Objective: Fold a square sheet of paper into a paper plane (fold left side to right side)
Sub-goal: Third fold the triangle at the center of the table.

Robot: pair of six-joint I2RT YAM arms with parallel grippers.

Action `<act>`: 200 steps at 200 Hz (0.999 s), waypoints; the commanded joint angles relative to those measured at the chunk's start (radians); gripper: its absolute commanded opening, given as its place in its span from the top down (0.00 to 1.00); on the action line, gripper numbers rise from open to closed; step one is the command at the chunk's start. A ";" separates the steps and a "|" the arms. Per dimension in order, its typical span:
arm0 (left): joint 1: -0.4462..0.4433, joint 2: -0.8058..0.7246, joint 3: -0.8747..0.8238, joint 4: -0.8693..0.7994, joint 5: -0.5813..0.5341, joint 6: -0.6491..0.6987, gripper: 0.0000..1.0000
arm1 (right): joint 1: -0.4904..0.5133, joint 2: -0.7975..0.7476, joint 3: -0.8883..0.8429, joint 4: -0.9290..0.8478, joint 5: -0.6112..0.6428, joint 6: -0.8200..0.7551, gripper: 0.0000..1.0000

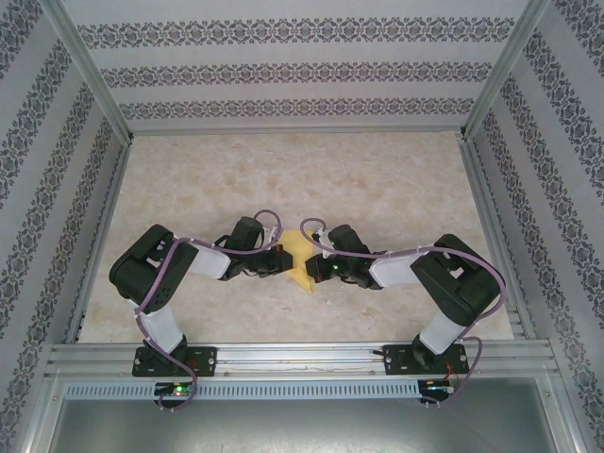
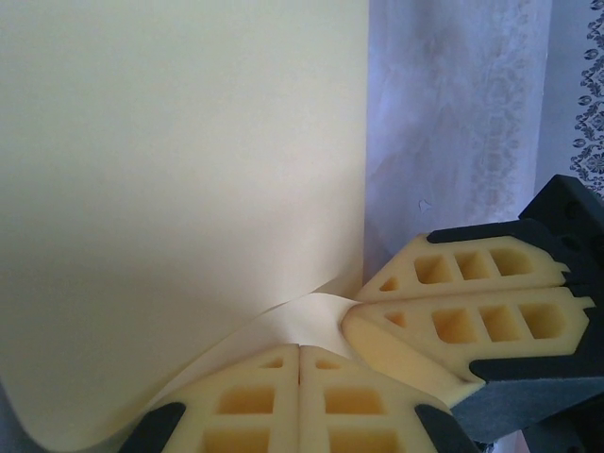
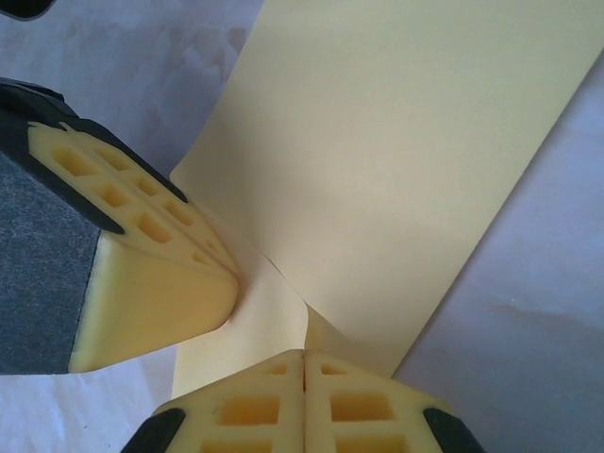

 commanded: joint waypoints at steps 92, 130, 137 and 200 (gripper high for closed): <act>-0.012 0.039 -0.076 -0.042 -0.117 -0.018 1.00 | -0.094 -0.183 0.047 -0.176 -0.086 0.011 0.59; -0.011 0.039 -0.075 -0.046 -0.120 -0.017 1.00 | -0.098 -0.316 -0.005 -0.267 -0.199 0.068 0.66; -0.011 0.039 -0.073 -0.047 -0.120 -0.017 1.00 | -0.095 -0.331 -0.016 -0.267 -0.234 0.093 0.71; -0.012 0.038 -0.060 -0.060 -0.127 -0.009 1.00 | 0.021 -0.268 -0.008 -0.221 -0.302 0.206 0.96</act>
